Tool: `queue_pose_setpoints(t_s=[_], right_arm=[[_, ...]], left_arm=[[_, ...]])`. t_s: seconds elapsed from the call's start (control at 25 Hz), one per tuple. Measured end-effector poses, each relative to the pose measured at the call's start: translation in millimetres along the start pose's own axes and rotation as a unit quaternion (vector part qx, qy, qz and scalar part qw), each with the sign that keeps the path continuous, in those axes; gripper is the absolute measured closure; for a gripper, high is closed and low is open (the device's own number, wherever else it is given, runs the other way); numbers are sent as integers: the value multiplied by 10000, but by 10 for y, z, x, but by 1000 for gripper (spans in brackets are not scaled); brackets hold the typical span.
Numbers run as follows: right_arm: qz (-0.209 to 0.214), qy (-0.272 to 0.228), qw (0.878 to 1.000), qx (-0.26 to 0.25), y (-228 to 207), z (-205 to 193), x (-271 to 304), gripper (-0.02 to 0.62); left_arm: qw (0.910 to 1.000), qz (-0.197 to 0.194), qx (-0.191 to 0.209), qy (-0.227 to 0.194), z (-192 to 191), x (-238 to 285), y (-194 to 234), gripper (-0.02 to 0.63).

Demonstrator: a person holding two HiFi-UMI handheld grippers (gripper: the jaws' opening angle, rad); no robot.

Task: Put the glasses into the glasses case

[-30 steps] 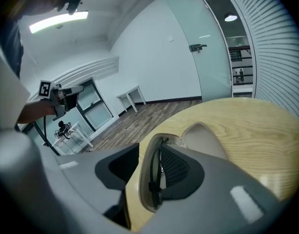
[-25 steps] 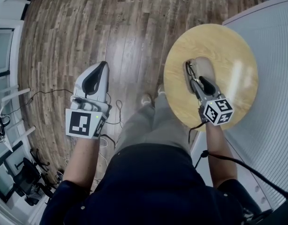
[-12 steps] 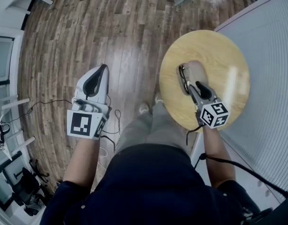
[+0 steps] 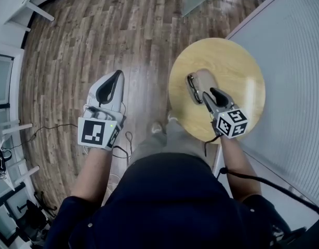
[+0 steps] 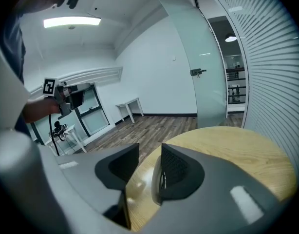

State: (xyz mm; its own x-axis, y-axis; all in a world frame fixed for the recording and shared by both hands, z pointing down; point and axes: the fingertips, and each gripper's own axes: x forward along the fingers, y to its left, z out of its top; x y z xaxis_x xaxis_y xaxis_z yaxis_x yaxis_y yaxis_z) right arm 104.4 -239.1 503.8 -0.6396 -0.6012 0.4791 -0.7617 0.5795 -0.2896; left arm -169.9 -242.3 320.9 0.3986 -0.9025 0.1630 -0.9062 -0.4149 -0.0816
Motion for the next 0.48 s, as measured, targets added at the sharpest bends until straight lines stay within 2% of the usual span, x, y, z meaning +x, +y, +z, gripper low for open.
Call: queue_pose_setpoints(t_s=[0.32,0.48], right_arm=[[-71,-365,9993,-65,95,107,-393,443],[-149,-746,9971,-75,111,190,-617,443]], left_arm=[[9994,-101,149,-289,306,-28,-170,603],[9989,-166,244,-372,399,-89,-311,603]])
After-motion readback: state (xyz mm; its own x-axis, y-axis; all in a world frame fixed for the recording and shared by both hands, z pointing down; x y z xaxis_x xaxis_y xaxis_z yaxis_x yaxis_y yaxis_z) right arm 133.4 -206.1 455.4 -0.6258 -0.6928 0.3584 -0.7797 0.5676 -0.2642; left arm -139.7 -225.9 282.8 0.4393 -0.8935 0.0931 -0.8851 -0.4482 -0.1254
